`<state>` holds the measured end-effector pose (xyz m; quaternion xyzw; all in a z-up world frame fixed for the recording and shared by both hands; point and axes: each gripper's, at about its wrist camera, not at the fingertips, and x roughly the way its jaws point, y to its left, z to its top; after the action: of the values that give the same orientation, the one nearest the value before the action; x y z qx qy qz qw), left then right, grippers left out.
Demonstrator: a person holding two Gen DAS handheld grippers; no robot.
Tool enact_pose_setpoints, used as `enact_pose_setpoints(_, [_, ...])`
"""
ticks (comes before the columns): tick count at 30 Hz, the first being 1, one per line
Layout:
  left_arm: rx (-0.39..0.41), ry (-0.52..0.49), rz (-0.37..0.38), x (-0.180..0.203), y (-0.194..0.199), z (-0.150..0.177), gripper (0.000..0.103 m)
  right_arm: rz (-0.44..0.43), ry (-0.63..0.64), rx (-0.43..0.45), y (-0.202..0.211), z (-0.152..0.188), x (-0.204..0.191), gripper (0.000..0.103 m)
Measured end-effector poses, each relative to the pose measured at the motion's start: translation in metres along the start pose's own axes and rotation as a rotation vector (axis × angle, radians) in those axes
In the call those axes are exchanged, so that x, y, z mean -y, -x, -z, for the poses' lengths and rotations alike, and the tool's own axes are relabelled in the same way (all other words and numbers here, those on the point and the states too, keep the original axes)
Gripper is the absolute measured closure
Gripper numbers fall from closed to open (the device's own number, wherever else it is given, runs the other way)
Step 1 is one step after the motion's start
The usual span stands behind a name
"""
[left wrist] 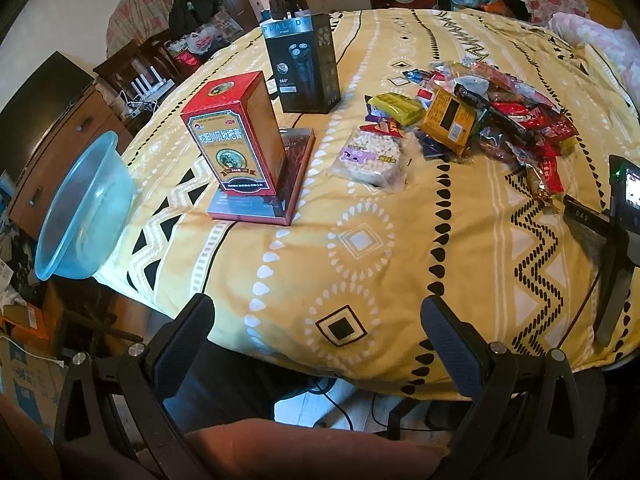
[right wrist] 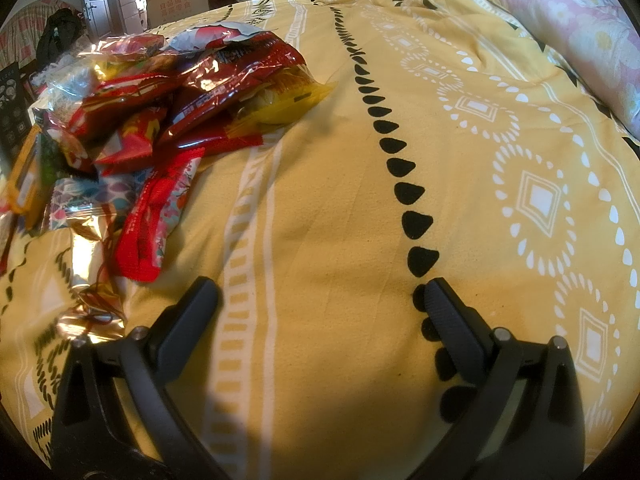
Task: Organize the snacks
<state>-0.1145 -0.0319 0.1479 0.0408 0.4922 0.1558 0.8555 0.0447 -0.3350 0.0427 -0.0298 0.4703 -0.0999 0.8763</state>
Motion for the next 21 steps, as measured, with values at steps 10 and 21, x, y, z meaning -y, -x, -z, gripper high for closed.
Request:
enact_pose_setpoints(10, [-0.004,0.002,0.006,-0.0017,-0.0003,0.0008,0.0,0.0,0.0,0.0,0.0009,0.0006,-0.0003,0.0])
enact_pose_setpoints(21, [-0.019,0.01,0.01,-0.0031,-0.0038,0.0015,0.0,0.0,0.0,0.0,0.0007,0.0004,-0.0002,0.0])
